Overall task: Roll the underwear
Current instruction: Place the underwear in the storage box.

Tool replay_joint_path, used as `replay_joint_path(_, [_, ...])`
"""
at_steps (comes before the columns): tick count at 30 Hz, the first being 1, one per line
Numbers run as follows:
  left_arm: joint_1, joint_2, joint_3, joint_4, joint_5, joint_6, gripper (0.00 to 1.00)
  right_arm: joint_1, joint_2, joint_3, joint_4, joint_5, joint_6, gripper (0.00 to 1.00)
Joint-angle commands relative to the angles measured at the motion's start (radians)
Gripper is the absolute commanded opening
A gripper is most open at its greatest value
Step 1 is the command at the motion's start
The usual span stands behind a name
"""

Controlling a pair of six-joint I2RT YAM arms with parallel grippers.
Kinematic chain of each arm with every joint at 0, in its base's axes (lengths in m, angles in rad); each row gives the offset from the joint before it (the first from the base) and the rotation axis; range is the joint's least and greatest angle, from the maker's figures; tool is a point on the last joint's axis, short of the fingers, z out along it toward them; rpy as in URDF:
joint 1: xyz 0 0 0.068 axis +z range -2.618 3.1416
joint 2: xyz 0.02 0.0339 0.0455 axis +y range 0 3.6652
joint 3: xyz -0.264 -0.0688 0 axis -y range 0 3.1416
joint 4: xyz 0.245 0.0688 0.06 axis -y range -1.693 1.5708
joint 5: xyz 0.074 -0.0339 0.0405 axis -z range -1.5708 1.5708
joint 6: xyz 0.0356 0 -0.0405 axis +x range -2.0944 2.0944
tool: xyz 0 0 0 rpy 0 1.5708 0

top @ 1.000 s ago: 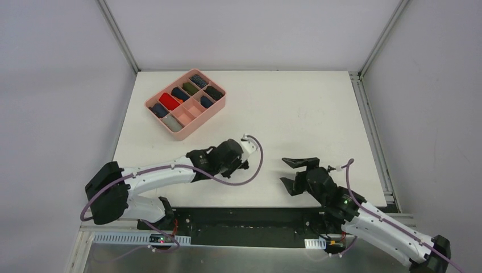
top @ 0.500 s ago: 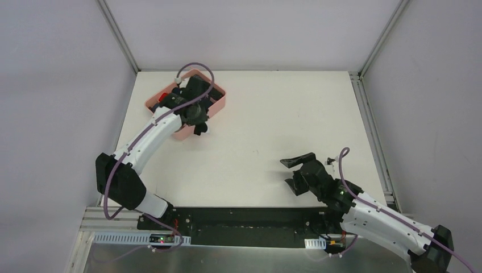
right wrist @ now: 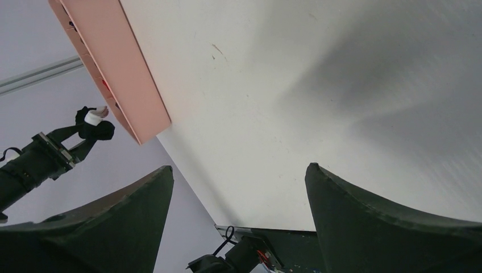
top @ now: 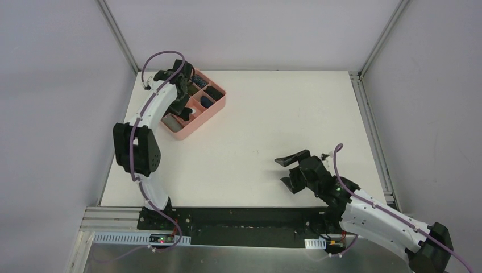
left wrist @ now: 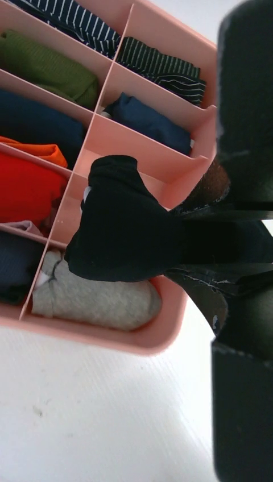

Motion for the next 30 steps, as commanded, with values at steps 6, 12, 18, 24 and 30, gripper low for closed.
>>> replay_joint_path(6, [0.010, 0.193, 0.192, -0.092, -0.023, -0.079, 0.00, -0.030, -0.009, -0.013, 0.036, -0.057, -0.014, 0.89])
replay_joint_path(12, [0.026, 0.221, 0.166, -0.088, 0.012, -0.024, 0.00, -0.057, -0.002, -0.032, 0.056, -0.085, -0.007, 0.89])
replay_joint_path(18, [0.075, 0.299, 0.191, -0.064, 0.101, 0.192, 0.00, -0.077, -0.005, -0.045, 0.059, -0.106, -0.009, 0.89])
replay_joint_path(24, [0.086, 0.316, 0.167, 0.010, 0.170, 0.343, 0.00, -0.094, -0.014, -0.069, 0.065, -0.120, 0.008, 0.88])
replay_joint_path(30, [0.088, 0.326, 0.148, 0.057, 0.246, 0.425, 0.00, -0.098, -0.007, -0.070, 0.068, -0.126, 0.009, 0.88])
